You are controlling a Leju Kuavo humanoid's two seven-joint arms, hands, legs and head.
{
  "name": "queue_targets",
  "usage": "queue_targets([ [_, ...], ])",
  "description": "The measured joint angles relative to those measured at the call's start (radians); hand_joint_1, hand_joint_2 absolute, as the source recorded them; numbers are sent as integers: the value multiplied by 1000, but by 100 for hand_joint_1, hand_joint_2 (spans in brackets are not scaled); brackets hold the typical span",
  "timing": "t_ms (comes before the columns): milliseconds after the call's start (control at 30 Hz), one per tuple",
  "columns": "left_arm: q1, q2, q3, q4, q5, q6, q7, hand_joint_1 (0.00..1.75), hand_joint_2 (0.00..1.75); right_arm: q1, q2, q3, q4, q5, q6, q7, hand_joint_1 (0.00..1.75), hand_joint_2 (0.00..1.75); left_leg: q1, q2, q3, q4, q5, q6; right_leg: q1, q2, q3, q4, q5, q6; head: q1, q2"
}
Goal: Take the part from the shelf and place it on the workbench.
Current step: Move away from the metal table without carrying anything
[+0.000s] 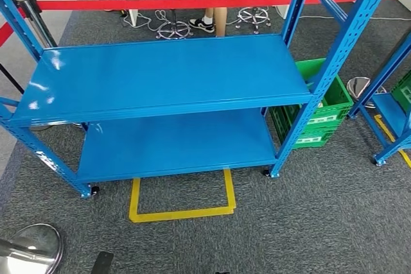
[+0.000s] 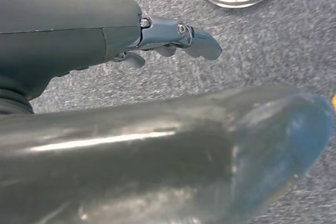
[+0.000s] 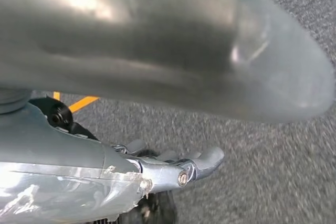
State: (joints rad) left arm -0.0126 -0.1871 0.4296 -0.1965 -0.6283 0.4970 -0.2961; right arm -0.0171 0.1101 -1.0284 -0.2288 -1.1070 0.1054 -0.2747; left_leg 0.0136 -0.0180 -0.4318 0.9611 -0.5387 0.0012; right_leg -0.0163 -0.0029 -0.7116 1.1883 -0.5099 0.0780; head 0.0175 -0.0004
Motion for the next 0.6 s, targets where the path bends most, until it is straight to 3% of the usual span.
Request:
queue_targets([
  [33,1,0,0,0,0,3,0,0,0,2,-1,-2,0,0,1,-3,0,0,0,0,16,1,-15,-6,-2,-3,16,-62,50,1,2,0],
  [100,1,-1,1,0,0,9,-1,0,0,2,-1,-5,1,0,1,-7,0,0,-1,0,45,-7,-42,-19,-2,-6,45,-131,106,-13,-1,0],
  [167,-6,-1,2,0,0,14,-4,0,0,-2,-1,-6,0,-1,1,-10,0,0,-2,0,62,-6,-38,-32,1,-4,67,-138,95,-35,-5,0],
  [200,-11,-1,2,0,0,15,-5,0,0,-3,-1,-6,0,-2,1,-11,0,0,-1,1,55,22,-21,-38,1,-2,81,-142,89,-43,-6,0],
  [267,-18,-2,3,0,0,18,-10,0,0,-3,-1,-8,0,-2,0,-13,0,0,-2,4,-11,143,19,-46,-2,-3,118,-156,73,-58,-7,0],
  [300,-18,-2,3,0,0,19,-12,0,0,-3,-1,-9,0,-1,0,-13,0,0,-2,6,-62,212,18,-48,-2,-5,135,-164,62,-63,-8,0],
  [367,-10,-2,4,0,0,20,-15,0,0,-2,-1,-12,0,1,-3,-14,0,0,-1,7,-159,300,-43,-51,-2,-3,169,-177,38,-68,-8,0],
  [433,-1,-2,6,0,0,23,-15,0,0,1,-1,-13,0,1,-6,-15,0,0,-1,7,-219,301,-107,-51,-3,2,207,-186,10,-67,-9,0],
  [467,1,-2,6,0,-1,25,-15,0,0,2,-1,-14,0,0,-8,-15,0,0,-1,7,-230,270,-106,-51,-4,3,228,-190,-5,-65,-9,0],
  [500,2,-2,7,0,-2,27,-15,0,0,3,-1,-15,0,0,-8,-15,0,0,-1,8,-230,223,-74,-50,-6,3,249,-192,-20,-62,-9,0],
  [567,2,-4,8,0,-3,30,-15,0,0,2,-1,-16,-1,-1,-8,-15,0,0,-1,18,-213,113,28,-47,-5,5,288,-194,-52,-53,-12,0],
  [600,-1,-5,8,0,-4,32,-15,0,0,0,-1,-16,-1,-1,-8,-15,0,0,-1,23,-202,80,62,-45,-4,6,304,-196,-68,-47,-13,0],
])
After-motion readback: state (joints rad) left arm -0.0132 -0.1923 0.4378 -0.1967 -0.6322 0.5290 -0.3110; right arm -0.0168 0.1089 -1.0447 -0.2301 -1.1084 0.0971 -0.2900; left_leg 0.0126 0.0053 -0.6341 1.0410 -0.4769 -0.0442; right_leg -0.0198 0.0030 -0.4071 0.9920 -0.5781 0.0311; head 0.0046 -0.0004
